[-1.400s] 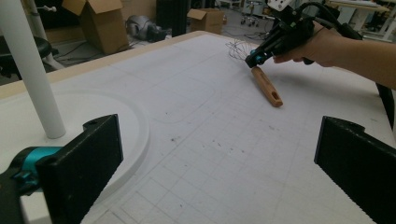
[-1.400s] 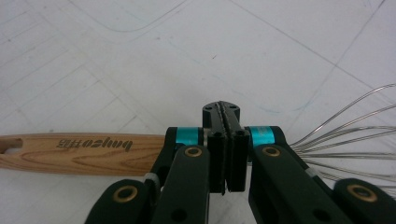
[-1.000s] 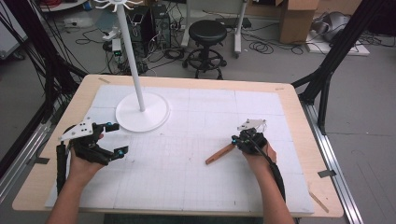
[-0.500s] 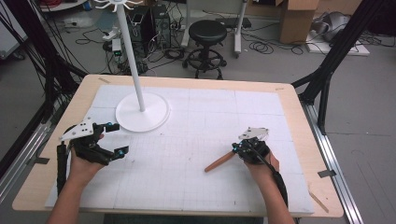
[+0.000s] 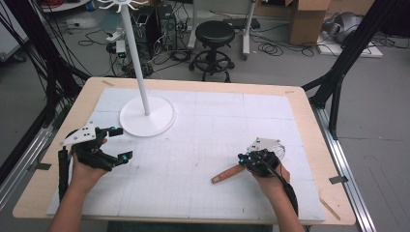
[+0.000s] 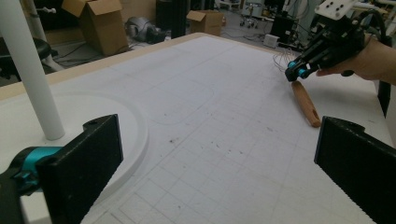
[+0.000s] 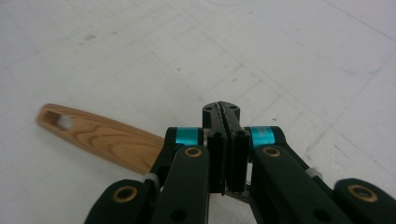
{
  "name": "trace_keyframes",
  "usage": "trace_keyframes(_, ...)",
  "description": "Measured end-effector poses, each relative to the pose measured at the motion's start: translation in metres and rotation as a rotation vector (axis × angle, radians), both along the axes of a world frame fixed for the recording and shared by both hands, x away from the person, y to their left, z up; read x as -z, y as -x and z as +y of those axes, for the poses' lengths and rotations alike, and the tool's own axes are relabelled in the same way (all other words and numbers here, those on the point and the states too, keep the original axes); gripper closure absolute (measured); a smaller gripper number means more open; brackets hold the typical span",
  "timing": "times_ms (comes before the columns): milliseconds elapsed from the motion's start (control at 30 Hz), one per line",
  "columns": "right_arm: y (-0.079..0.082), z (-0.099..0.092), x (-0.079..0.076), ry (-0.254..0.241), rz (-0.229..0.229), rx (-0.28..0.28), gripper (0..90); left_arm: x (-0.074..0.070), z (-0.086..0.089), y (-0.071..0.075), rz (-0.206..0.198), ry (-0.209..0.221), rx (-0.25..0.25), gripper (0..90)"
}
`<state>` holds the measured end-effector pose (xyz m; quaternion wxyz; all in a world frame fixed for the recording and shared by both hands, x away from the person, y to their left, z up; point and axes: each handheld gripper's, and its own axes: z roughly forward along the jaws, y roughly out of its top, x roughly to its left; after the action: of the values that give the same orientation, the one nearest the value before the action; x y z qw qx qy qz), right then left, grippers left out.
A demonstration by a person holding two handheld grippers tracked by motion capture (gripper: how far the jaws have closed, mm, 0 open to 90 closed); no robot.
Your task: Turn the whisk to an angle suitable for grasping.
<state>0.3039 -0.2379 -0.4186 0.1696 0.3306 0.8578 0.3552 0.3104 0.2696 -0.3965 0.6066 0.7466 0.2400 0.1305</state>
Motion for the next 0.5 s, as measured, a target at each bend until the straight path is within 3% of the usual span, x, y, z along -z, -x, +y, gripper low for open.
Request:
trace_keyframes(167, 0.011, 0.007, -0.004, -0.026, -0.012, -0.049, 89.1, 0.000, -0.001, 0.000, -0.002, -0.003, 0.002, 1.7)
trace_keyframes(267, 0.025, 0.019, -0.004, -0.041, -0.016, -0.114, 89.1, -0.001, 0.000, 0.001, -0.003, 0.003, -0.001, 1.7)
trace_keyframes(500, 0.042, 0.034, -0.002, -0.028, 0.002, -0.188, 89.1, -0.001, 0.000, 0.001, -0.004, 0.005, -0.002, 1.7)
